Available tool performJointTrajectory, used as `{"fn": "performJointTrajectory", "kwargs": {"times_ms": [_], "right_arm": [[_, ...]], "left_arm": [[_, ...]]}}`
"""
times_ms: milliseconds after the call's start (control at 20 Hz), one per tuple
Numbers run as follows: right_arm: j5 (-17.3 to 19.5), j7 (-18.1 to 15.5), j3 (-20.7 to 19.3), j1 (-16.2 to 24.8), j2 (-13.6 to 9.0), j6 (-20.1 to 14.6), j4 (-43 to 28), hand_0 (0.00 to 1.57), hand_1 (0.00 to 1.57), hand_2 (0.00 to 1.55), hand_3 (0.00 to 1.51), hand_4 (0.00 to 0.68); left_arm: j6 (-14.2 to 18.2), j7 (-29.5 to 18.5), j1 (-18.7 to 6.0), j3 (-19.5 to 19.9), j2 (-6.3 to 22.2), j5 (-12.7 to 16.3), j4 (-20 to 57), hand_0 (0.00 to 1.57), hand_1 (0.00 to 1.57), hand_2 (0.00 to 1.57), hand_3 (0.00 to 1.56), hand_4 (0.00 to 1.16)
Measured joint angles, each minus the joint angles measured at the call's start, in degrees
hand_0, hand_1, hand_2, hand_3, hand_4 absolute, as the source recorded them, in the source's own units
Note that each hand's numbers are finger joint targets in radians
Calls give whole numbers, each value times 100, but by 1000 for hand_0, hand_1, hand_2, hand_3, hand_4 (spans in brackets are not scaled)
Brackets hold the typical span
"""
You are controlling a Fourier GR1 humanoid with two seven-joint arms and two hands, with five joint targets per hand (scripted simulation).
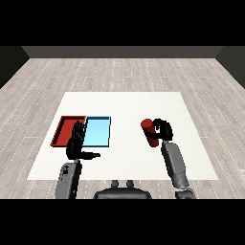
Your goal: Pick the red can and put it in the red box
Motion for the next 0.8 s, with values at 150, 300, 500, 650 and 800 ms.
{"fn": "performJointTrajectory", "kwargs": {"times_ms": [150, 300, 500, 650, 800], "right_arm": [[-198, 209, -59, 167, -130, 117, -729, 1465, 1465, 1420, 1391, 633], [-210, 273, 6, 373, -84, 62, -1292, 1449, 1449, 1407, 1384, 636], [100, 417, 814, 260, 352, -870, -1651, 1449, 1449, 1407, 1384, 636], [142, 397, 1398, -8, 501, -1553, -1532, 1438, 1438, 1410, 1381, 622], [137, 451, 1773, -99, 574, -1959, -1609, 1421, 1421, 1410, 1395, 627]], "left_arm": [[134, 268, -30, -366, -55, -69, -159, 0, 0, 0, 0, 0], [332, 661, -220, -695, -82, -233, -235, 0, 0, 0, 0, 0], [459, 942, -338, -918, -97, -323, -270, 0, 0, 0, 0, 0], [495, 921, -357, -1000, -83, -395, -165, 0, 0, 0, 0, 0], [755, 1066, -523, -1278, -96, -479, -31, 0, 0, 0, 0, 0]]}}
